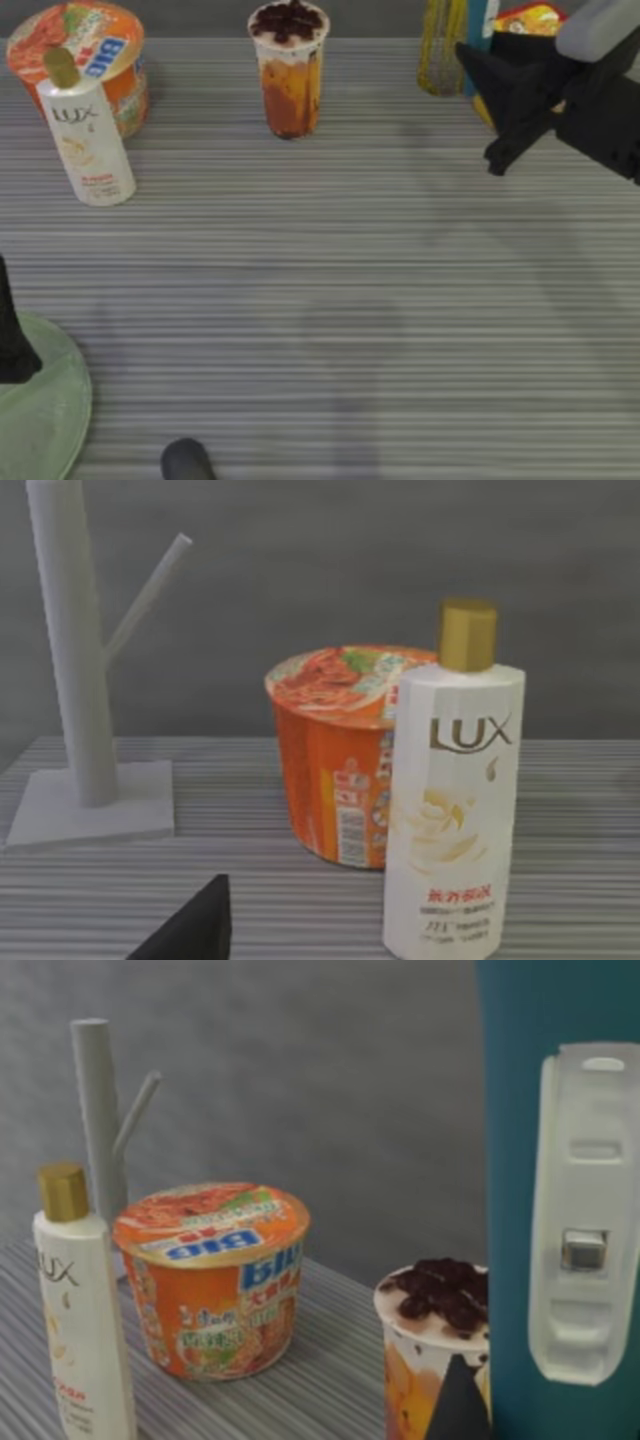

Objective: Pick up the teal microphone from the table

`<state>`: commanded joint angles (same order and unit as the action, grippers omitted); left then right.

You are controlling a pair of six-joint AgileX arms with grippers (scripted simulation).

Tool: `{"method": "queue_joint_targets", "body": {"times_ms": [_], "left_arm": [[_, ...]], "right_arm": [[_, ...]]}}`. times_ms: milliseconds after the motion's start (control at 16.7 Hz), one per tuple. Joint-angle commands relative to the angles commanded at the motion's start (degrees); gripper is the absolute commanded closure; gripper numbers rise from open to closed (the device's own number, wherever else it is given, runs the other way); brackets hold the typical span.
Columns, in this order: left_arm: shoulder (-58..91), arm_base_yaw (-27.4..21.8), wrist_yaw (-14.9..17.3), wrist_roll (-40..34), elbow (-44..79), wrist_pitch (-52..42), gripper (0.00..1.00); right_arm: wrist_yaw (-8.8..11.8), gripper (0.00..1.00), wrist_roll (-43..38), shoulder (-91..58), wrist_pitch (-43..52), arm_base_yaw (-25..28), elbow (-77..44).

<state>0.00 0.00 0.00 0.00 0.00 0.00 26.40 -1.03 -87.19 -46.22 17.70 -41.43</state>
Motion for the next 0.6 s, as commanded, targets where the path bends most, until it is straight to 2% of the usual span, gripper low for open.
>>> {"method": "queue_joint_targets", "body": {"times_ms": [120, 240, 360, 600], "left_arm": [[0.0, 0.0, 0.0, 0.0, 0.0, 0.0, 0.0], [0.0, 0.0, 0.0, 0.0, 0.0, 0.0, 0.0], [0.0, 0.0, 0.0, 0.0, 0.0, 0.0, 0.0], [0.0, 0.0, 0.0, 0.0, 0.0, 0.0, 0.0]], "right_arm": [[-0.2, 1.0, -0.2, -0.3, 0.0, 0.4, -0.3], [-2.0, 1.0, -0.4, -1.0, -1.5, 2.4, -0.3], [-5.5, 1.0, -0.8, -2.0, -4.1, 5.8, -0.2], [-13.6, 1.0, -1.8, -4.3, -10.2, 14.0, 0.2]]}}
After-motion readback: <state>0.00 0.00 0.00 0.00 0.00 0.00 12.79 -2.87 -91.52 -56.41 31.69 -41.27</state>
